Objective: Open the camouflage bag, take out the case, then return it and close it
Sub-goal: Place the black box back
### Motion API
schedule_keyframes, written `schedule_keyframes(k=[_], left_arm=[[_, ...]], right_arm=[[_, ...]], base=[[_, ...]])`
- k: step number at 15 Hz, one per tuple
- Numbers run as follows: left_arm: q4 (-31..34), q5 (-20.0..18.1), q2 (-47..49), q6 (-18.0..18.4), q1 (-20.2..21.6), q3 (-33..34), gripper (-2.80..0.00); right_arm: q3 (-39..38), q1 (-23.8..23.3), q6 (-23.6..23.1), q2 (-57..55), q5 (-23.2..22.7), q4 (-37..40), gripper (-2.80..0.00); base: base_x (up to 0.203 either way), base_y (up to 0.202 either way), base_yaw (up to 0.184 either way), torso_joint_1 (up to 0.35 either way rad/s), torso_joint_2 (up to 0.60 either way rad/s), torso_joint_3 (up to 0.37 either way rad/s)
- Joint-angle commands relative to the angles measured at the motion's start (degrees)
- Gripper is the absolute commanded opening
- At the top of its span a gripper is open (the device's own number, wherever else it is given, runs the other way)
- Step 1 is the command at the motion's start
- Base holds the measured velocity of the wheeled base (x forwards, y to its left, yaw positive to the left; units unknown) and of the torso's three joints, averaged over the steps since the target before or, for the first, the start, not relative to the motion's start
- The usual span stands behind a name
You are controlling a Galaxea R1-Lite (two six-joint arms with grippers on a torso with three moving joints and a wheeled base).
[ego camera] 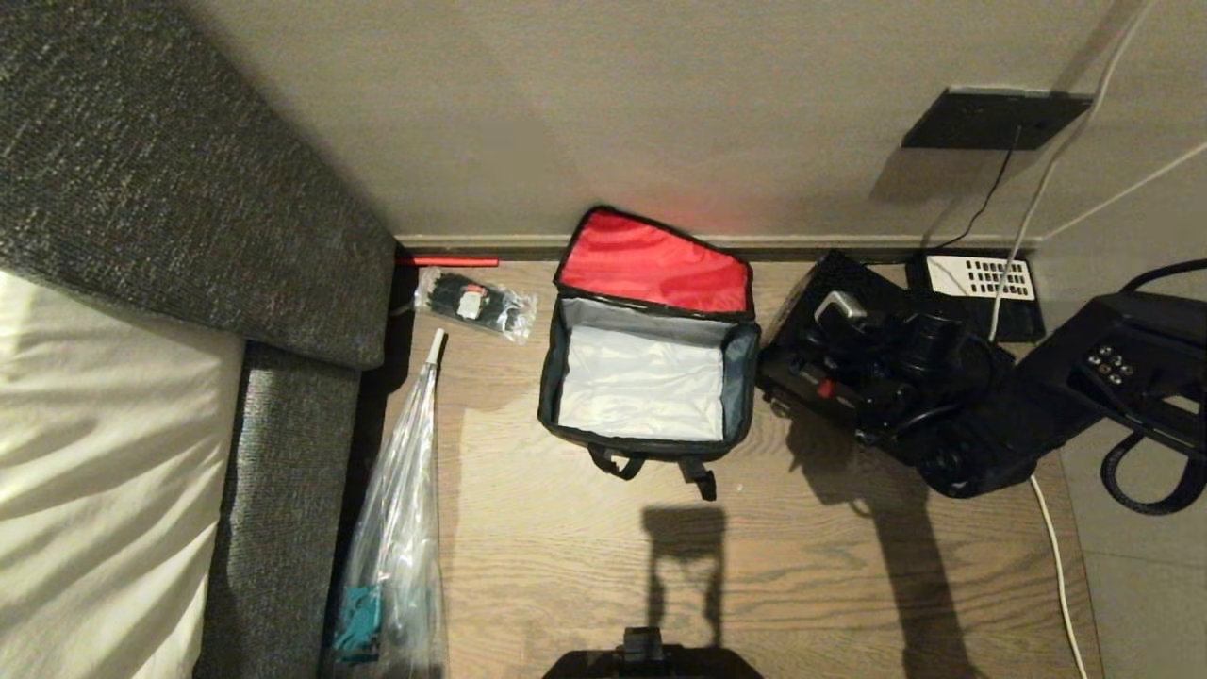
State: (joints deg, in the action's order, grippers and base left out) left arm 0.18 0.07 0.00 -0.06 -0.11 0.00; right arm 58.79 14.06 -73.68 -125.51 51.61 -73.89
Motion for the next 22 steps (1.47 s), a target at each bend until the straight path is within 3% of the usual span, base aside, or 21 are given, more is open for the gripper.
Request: schedule_keyframes(k=[1, 9, 18, 22], left_arm=[[0.0, 0.0, 0.0, 0.0, 0.0, 0.0, -2.8], [0.0, 0.0, 0.0, 0.0, 0.0, 0.0, -2.8], [0.0, 0.0, 0.0, 0.0, 0.0, 0.0, -2.8], [0.0, 0.0, 0.0, 0.0, 0.0, 0.0, -2.8]], right_arm=[[-0.5, 0.1, -1.0, 3.7, 0.2, -0.6, -2.8], [-2.4, 2.5, -6.2, 14.8, -0.9, 3.5, -2.8], [-1.2, 11.2, -11.0, 22.3, -1.9, 6.7, -2.8], [-1.1, 16.3, -11.1, 22.9, -1.7, 7.4, -2.8]], base=[[0.0, 0.0, 0.0, 0.0, 0.0, 0.0], [0.0, 0.0, 0.0, 0.0, 0.0, 0.0], [0.0, 0.0, 0.0, 0.0, 0.0, 0.0], [0.0, 0.0, 0.0, 0.0, 0.0, 0.0]])
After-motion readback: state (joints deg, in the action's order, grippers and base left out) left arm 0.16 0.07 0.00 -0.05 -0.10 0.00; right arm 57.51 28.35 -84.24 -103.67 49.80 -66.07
